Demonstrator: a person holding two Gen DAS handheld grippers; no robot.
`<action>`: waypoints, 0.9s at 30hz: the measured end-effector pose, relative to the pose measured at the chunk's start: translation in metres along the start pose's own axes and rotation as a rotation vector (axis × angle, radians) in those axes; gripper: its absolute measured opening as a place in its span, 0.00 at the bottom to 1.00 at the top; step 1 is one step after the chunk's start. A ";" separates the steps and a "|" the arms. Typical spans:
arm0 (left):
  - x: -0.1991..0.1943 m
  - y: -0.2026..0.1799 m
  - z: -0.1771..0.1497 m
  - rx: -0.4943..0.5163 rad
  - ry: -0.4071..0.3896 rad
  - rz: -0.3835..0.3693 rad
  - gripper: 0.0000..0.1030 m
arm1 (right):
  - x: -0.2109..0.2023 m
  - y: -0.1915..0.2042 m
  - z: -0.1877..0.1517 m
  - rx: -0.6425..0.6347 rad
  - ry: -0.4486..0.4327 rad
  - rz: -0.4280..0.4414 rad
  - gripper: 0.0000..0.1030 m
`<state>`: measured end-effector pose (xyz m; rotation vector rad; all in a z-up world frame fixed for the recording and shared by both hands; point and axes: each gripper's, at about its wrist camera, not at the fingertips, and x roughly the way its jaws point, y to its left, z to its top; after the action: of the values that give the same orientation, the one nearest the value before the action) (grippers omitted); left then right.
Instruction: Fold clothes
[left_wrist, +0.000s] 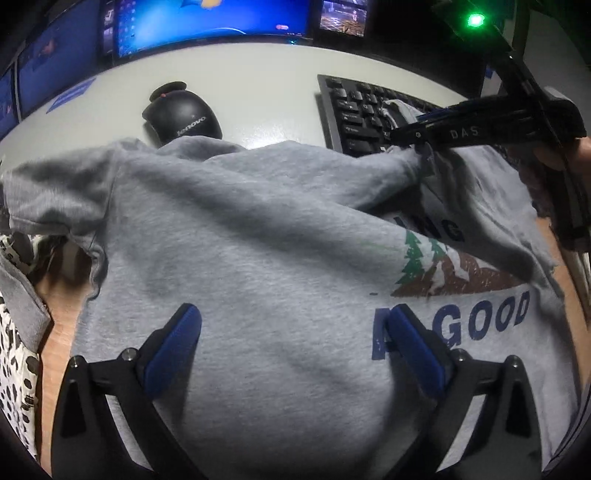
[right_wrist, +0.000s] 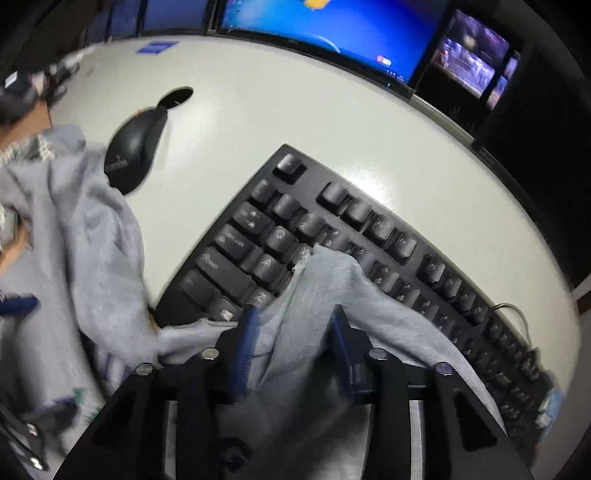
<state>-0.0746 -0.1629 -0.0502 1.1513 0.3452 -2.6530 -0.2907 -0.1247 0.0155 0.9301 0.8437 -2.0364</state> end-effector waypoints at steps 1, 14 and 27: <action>-0.001 0.002 0.000 -0.004 -0.002 -0.003 0.99 | -0.005 -0.003 0.001 -0.002 -0.015 -0.031 0.06; -0.003 0.031 0.011 -0.125 -0.032 -0.093 0.99 | -0.051 -0.148 0.030 0.374 -0.205 -0.271 0.08; -0.003 0.024 0.015 -0.115 -0.030 -0.053 0.99 | -0.067 -0.117 -0.165 0.328 0.020 0.219 0.43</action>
<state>-0.0760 -0.1894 -0.0414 1.0806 0.5227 -2.6533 -0.2995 0.0879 0.0137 1.1683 0.4008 -2.0066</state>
